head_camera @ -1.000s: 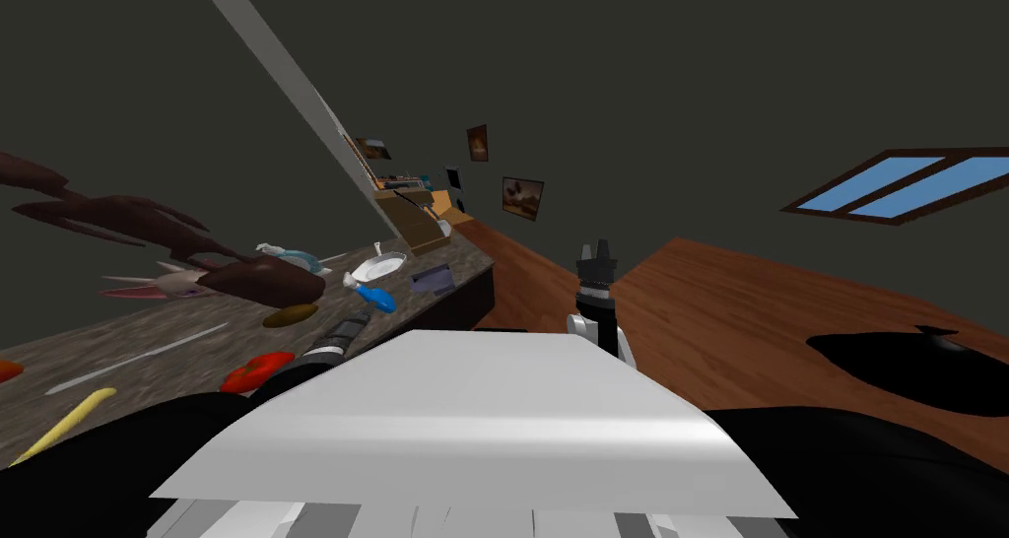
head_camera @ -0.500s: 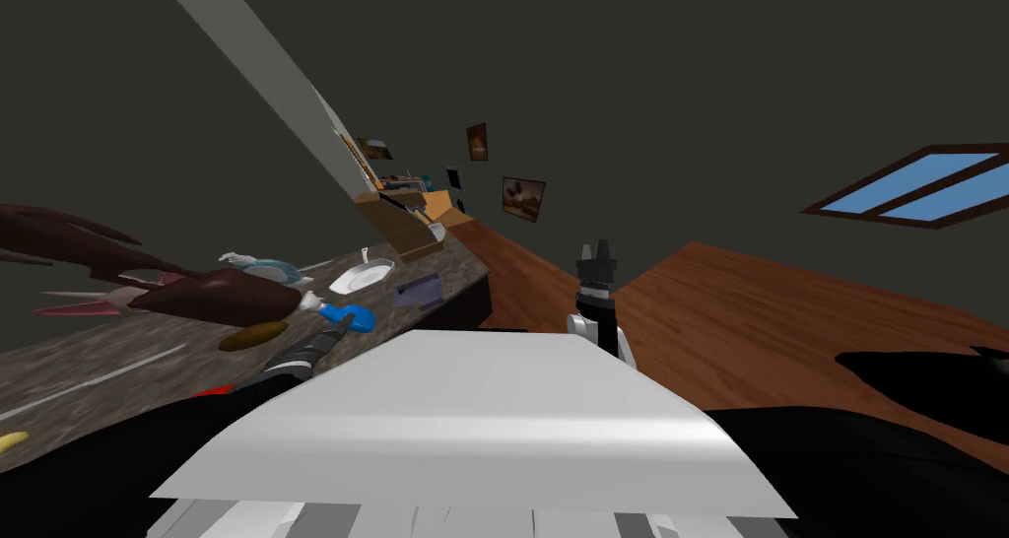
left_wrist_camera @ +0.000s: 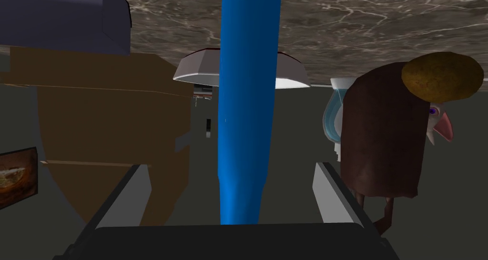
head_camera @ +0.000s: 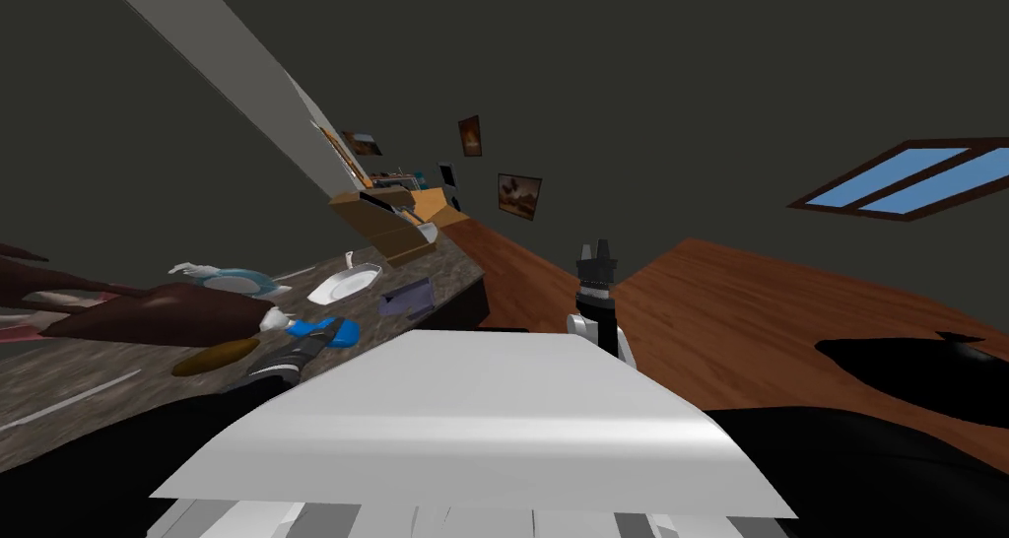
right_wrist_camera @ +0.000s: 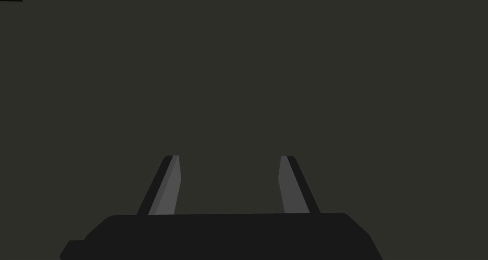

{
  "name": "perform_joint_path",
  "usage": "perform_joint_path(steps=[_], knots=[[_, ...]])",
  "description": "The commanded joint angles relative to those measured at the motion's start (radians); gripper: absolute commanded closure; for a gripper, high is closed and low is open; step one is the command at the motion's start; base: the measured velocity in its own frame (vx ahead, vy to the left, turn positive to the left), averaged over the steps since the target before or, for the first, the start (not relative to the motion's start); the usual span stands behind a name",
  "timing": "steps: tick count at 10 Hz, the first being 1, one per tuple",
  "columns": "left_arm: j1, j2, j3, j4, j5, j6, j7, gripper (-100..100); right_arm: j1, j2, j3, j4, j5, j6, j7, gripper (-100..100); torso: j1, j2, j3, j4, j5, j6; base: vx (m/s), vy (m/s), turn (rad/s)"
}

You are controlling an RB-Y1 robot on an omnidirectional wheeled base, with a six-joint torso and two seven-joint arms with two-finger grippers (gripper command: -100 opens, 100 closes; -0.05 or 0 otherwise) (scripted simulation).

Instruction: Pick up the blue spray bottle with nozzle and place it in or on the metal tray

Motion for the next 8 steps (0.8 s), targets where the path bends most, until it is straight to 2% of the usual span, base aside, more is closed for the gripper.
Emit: perform_joint_path(steps=[1,6,7,8], knots=[[-0.009,0.008,0.014,0.03,0.007,-0.004,0.009,-100,0.0,0.0,0.0,0.0,0.0,0.0,0.0,0,0.0,0.0,0.0,0.0,0.0,0.0,-0.037,-0.034,-0.092],[-0.04,0.037,0.064,0.132,0.033,-0.017,0.039,-100,0.0,0.0,0.0,0.0,0.0,0.0,0.0,0,0.0,0.001,0.001,0.0,0.0,0.0,-0.033,-0.033,-0.138],[-0.033,0.031,0.058,0.118,0.029,-0.017,0.035,-100,0.0,0.0,0.0,0.0,0.0,0.0,0.0,0,0.0,0.001,0.001,0.0,0.0,0.0,-0.016,-0.017,-0.026],[-0.034,0.031,0.059,0.12,0.029,-0.018,0.036,100,0.0,0.0,0.0,0.0,0.0,0.0,0.0,0,0.001,0.0,0.0,0.0,0.0,-0.001,0.0,0.0,0.0]])
